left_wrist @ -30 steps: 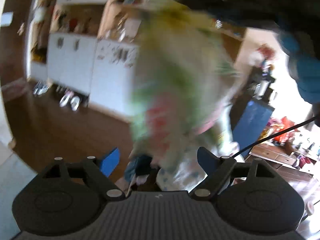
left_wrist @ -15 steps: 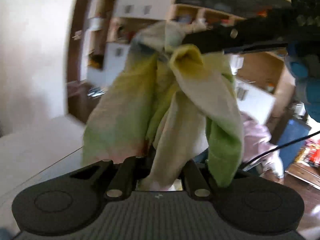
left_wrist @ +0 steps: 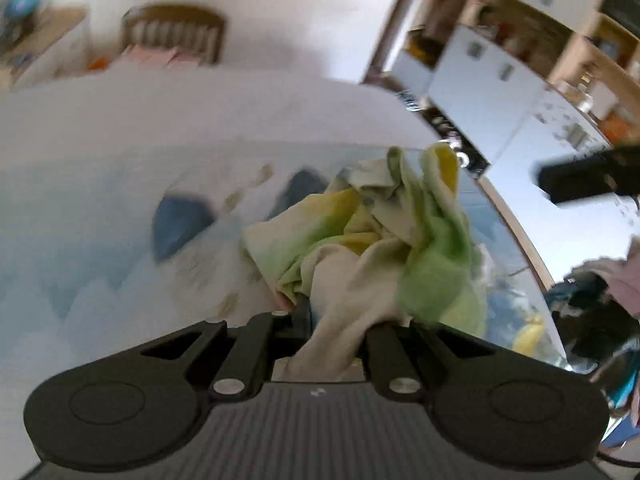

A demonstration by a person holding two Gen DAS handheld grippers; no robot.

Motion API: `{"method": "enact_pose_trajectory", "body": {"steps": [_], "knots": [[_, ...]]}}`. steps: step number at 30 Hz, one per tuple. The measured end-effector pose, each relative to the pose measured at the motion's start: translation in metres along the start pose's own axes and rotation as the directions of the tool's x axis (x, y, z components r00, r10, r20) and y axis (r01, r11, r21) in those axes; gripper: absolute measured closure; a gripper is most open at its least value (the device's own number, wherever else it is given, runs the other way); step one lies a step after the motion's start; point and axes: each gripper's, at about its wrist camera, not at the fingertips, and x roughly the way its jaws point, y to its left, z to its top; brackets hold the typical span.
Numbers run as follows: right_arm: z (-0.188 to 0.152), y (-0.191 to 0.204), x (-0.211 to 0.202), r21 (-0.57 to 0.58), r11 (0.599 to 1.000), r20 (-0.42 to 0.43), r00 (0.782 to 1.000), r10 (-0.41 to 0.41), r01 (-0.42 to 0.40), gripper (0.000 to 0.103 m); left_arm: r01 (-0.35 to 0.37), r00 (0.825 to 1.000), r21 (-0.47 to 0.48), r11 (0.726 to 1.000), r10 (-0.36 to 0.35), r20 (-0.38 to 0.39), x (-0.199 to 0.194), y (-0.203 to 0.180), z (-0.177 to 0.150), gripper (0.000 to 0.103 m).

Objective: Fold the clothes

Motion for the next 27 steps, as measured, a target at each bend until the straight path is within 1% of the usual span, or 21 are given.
{"method": "enact_pose_trajectory", "body": {"steps": [2,5,8,9,11,12,14,17,20,23,24,25,27], "knots": [[-0.023,-0.017,-0.006,0.019,0.999,-0.038,0.998,-0.048,0.049,0.0,-0.021,1.0,-0.036,0.999,0.02,-0.011,0.004,0.021,-0.009,0.098],[-0.053,-0.038,-0.009,0.044,0.994,-0.101,0.99,-0.096,0.101,0.0,-0.066,0.997,-0.079,0.995,0.064,-0.033,0.011,0.038,-0.016,0.098],[-0.08,-0.046,0.0,-0.007,0.991,-0.142,0.98,-0.137,0.137,0.0,-0.106,0.994,-0.155,0.982,0.1,-0.047,0.022,0.055,-0.012,0.098],[-0.088,-0.047,0.002,-0.034,0.991,-0.154,0.979,-0.137,0.133,0.0,-0.118,0.993,-0.177,0.977,0.11,-0.053,0.027,0.059,-0.009,0.098],[-0.103,-0.05,0.006,-0.09,0.988,-0.176,0.974,-0.141,0.126,0.0,-0.147,0.988,-0.19,0.971,0.136,-0.066,0.039,0.061,-0.005,0.097],[-0.109,-0.051,0.008,-0.121,0.984,-0.176,0.972,-0.153,0.133,0.0,-0.163,0.986,-0.191,0.968,0.15,-0.079,0.044,0.061,-0.003,0.097],[-0.113,-0.056,0.019,-0.146,0.981,-0.184,0.971,-0.151,0.124,0.0,-0.202,0.976,-0.204,0.958,0.18,-0.119,0.049,0.059,-0.004,0.097],[-0.116,-0.072,0.032,-0.134,0.987,-0.193,0.974,-0.116,0.091,0.0,-0.234,0.965,-0.231,0.944,0.198,-0.169,0.051,0.058,-0.009,0.097],[-0.12,-0.085,0.042,-0.134,0.99,-0.198,0.977,-0.074,0.048,0.0,-0.255,0.96,-0.273,0.928,0.21,-0.183,0.038,0.056,-0.013,0.093],[-0.119,-0.092,0.049,-0.16,0.987,-0.181,0.983,-0.041,0.011,0.0,-0.277,0.956,-0.31,0.909,0.227,-0.188,0.019,0.052,-0.021,0.077],[-0.117,-0.094,0.049,-0.162,0.987,-0.172,0.985,-0.028,0.0,0.0,-0.285,0.953,-0.32,0.903,0.23,-0.198,0.014,0.051,-0.024,0.065],[-0.113,-0.096,0.05,-0.159,0.987,-0.163,0.987,-0.01,-0.017,0.0,-0.294,0.95,-0.331,0.897,0.235,-0.205,0.008,0.049,-0.028,0.048],[-0.105,-0.097,0.052,-0.163,0.985,-0.152,0.988,0.024,-0.049,0.0,-0.314,0.946,-0.345,0.885,0.262,-0.19,-0.012,0.041,-0.035,0.036]]}}
